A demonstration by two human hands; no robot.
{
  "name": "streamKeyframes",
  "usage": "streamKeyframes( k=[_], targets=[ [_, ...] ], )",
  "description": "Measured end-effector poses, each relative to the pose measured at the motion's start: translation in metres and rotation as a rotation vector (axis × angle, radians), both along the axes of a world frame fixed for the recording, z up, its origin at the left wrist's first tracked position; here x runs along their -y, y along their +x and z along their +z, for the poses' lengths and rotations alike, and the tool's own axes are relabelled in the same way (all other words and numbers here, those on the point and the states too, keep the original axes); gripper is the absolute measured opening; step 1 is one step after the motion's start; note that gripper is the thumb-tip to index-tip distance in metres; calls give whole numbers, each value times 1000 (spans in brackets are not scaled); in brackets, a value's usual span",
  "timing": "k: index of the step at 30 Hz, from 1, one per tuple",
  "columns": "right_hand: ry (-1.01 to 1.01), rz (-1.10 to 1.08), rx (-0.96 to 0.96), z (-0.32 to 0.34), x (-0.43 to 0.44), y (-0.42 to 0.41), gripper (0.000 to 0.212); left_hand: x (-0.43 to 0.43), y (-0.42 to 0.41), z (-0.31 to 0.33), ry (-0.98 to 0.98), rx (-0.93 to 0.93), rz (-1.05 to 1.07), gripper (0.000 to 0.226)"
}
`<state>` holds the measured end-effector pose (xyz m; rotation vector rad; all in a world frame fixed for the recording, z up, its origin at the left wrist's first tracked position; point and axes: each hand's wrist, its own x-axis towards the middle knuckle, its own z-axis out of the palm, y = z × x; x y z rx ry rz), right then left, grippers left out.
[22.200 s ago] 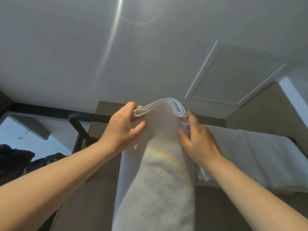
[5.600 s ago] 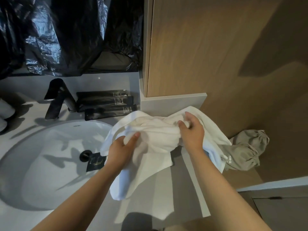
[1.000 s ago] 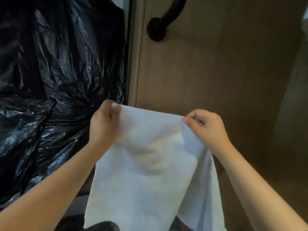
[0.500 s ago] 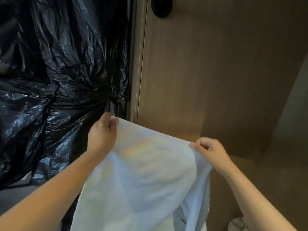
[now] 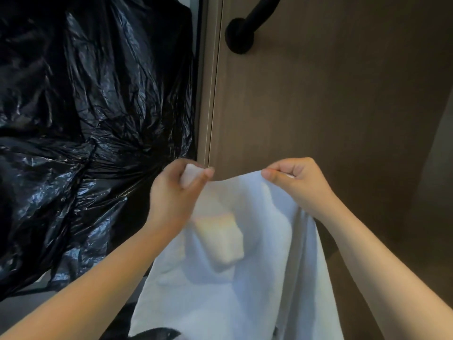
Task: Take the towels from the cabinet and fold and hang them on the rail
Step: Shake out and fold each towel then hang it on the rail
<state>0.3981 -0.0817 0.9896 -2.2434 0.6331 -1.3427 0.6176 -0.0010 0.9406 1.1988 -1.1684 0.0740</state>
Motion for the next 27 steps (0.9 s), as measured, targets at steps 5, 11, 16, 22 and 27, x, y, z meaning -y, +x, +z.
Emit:
streamKeyframes(
  k=[5, 11, 16, 22, 27],
  targets=[
    [-15, 152, -22, 6, -13, 8, 18, -5, -15, 8, 241, 94, -291, 44],
    [-16, 165, -28, 10, -17, 10, 18, -8, -22, -2, 219, -74, -552, 17],
    [-29, 60, -147, 1, -12, 4, 22, -4, -12, 5, 89, -129, -449, 24],
    [108, -56, -190, -32, 0, -10, 56, 1, -7, 19, -26, 134, -145, 17],
    [187, -69, -95, -57, 1, -24, 44, 3, 8, 24, -52, 236, 24, 15]
  ],
)
